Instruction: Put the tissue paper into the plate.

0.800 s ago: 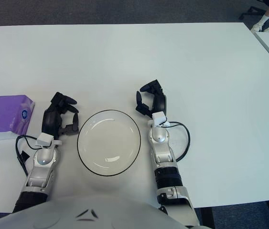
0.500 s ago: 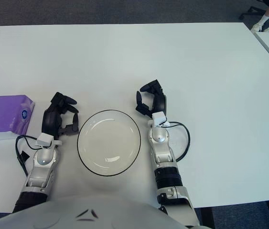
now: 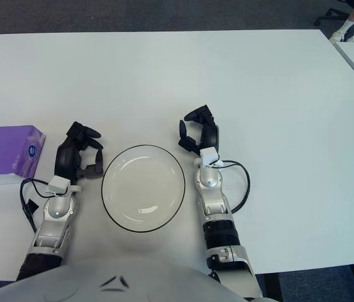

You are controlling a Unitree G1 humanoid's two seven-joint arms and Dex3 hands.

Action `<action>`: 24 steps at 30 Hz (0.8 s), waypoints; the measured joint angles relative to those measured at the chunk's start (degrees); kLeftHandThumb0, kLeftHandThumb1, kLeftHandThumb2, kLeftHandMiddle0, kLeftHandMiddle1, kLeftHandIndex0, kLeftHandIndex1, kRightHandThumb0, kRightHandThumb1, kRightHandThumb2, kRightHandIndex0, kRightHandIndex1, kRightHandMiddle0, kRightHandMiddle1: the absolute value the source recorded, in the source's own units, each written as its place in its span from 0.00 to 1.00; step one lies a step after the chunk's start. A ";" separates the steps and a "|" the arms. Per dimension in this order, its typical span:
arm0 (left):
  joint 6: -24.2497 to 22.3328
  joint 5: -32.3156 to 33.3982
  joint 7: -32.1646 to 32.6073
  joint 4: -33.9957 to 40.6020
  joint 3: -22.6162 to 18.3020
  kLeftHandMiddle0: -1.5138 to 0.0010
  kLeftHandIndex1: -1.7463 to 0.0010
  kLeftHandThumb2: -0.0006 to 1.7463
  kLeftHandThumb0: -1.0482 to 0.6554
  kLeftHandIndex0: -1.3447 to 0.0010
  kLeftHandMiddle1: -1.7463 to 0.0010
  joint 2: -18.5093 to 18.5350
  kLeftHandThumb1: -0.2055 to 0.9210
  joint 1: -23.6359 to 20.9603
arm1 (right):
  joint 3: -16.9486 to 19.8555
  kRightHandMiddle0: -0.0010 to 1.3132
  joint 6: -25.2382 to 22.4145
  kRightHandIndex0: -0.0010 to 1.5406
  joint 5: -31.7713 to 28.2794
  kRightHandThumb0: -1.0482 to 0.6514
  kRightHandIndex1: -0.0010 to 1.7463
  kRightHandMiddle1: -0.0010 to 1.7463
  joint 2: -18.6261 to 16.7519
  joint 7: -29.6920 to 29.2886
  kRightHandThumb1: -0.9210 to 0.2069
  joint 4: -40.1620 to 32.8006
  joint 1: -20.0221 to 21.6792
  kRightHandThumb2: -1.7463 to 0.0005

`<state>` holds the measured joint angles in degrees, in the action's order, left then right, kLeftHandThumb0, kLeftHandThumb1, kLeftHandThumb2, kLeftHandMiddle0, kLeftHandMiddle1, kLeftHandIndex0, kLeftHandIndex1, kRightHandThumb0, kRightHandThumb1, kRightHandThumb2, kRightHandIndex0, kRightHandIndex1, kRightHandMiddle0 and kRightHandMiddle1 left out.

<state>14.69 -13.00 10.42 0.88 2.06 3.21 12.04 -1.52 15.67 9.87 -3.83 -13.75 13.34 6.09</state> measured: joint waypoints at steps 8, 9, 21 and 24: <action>1.92 -12.25 6.20 5.61 1.24 0.47 0.00 0.91 0.61 0.62 0.00 0.73 0.27 5.59 | -0.04 0.31 0.01 0.40 0.00 0.38 0.80 1.00 -0.08 0.00 0.31 -0.04 -0.01 0.43; 1.92 -14.23 7.22 6.81 1.45 0.46 0.00 0.92 0.61 0.60 0.00 0.71 0.25 6.46 | -0.06 0.31 0.01 0.40 0.00 0.38 0.81 1.00 -0.08 0.00 0.31 -0.05 -0.01 0.43; 1.93 -29.79 19.68 12.60 1.35 0.42 0.01 0.96 0.61 0.56 0.00 0.42 0.19 9.73 | 0.02 0.31 0.00 0.40 0.01 0.38 0.80 1.00 -0.24 -0.16 0.30 -0.11 -0.08 0.44; 2.27 -31.52 21.58 13.76 0.56 0.45 0.00 0.94 0.61 0.59 0.00 0.80 0.23 10.07 | 0.02 0.31 0.00 0.40 0.01 0.38 0.80 1.00 -0.43 -0.30 0.30 -0.19 -0.07 0.44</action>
<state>16.96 -44.52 32.00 14.63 2.63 4.00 22.11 -1.49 15.67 9.88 -4.25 -14.05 13.15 6.02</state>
